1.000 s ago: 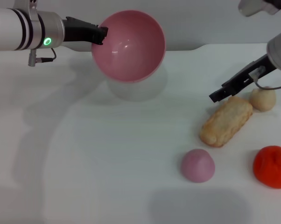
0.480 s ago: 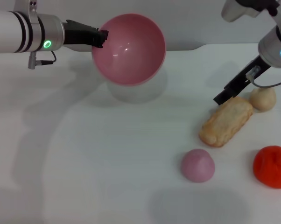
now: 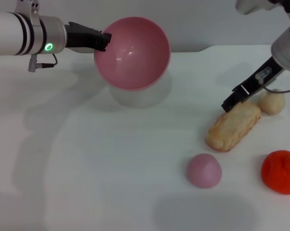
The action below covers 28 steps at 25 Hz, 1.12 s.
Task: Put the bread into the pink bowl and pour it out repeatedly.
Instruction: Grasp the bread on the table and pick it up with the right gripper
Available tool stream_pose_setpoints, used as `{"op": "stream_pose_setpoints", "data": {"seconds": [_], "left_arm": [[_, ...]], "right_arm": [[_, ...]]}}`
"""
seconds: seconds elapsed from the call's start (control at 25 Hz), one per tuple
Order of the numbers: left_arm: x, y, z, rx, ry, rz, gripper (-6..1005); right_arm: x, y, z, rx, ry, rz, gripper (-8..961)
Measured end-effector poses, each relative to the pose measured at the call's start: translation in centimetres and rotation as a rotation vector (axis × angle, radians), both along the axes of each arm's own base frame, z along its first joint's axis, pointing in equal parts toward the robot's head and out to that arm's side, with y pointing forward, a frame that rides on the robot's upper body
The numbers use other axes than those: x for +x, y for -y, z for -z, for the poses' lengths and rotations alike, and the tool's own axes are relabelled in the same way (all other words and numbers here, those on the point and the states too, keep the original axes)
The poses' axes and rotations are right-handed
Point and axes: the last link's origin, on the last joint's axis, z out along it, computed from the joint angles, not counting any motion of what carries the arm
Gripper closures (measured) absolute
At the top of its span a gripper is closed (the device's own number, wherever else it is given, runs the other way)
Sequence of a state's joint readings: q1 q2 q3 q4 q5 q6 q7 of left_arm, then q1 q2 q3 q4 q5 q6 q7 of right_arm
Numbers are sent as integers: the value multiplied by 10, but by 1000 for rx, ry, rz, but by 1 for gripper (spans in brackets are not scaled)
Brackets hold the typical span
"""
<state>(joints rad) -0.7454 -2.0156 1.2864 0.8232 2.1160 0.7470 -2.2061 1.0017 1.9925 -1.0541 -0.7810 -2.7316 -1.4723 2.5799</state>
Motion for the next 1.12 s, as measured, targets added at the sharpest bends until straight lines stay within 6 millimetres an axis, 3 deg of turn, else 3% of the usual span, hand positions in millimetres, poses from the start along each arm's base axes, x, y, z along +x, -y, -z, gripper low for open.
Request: {"op": "stream_pose_setpoints", "data": {"seconds": [0.4,0.64,0.92,1.12], "left_arm": [[0,-2,-2,-2,-68,45,953],[3,-2,-1,-7,-97,79,953],[3,0,1,-28,-99,80,953],[0,2,3,-37,-101,75,953]], "right_arm": [[41,20,-11,124,-133,305,414],[58,29,-15,159,-148,364,414],[60,31,-11,166,-158,361,414],[42,27,-12,153,-230,280,413]]}}
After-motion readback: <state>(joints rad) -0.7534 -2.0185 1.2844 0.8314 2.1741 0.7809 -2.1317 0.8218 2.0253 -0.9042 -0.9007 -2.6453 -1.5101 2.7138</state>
